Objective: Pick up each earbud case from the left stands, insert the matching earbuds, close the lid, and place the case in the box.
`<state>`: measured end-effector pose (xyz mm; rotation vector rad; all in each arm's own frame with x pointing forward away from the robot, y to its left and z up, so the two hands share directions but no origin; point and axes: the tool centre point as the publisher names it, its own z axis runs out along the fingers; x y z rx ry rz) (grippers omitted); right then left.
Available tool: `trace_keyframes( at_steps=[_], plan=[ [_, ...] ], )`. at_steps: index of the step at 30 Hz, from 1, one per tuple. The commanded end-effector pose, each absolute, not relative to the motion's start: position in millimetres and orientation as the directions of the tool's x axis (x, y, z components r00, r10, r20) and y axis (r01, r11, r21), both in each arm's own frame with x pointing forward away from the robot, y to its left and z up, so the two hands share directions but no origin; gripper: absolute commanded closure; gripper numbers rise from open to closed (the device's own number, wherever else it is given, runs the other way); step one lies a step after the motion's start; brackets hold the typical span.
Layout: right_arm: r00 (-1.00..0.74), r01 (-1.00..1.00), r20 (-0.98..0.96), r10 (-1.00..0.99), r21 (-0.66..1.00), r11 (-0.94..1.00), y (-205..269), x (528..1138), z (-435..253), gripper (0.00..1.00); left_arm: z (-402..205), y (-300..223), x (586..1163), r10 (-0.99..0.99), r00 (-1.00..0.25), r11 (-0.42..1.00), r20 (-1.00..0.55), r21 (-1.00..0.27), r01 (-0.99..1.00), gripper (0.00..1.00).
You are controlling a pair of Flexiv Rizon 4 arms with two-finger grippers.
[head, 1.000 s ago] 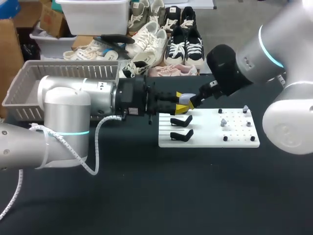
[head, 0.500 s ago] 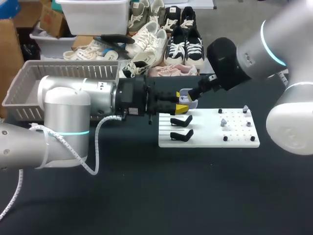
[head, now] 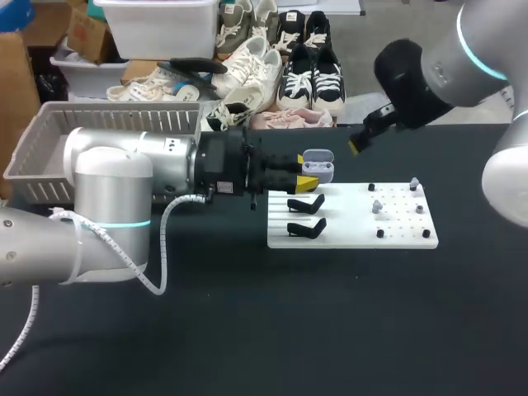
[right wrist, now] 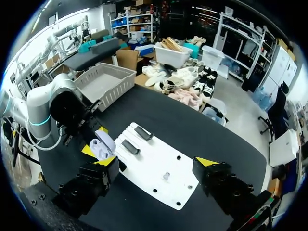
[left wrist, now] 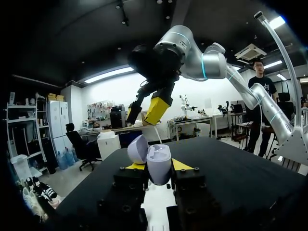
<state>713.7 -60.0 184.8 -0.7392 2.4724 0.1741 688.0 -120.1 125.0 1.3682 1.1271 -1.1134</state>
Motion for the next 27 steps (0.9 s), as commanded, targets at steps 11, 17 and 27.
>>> trace_keyframes(
  at_steps=[11, 17, 27],
  plan=[
    [-0.833, -0.39, -0.294, -0.469, -0.291, 0.874, -116, 711, 149, 0.0, 125, -121, 688, 0.065, 0.142, -0.063, -0.988, 0.138, 0.988, 1.0],
    [-0.85, -0.394, -0.253, -0.463, -0.281, 0.875, -122, 721, 128, 0.0, 125, -121, 688, 0.065, 0.142, -0.063, -0.988, 0.138, 0.988, 1.0],
    [-0.88, -0.384, -0.201, -0.431, -0.233, 0.893, -140, 737, 94, 0.05, 125, -121, 688, 0.065, 0.142, -0.063, -0.988, 0.138, 0.988, 1.0]
  ],
)
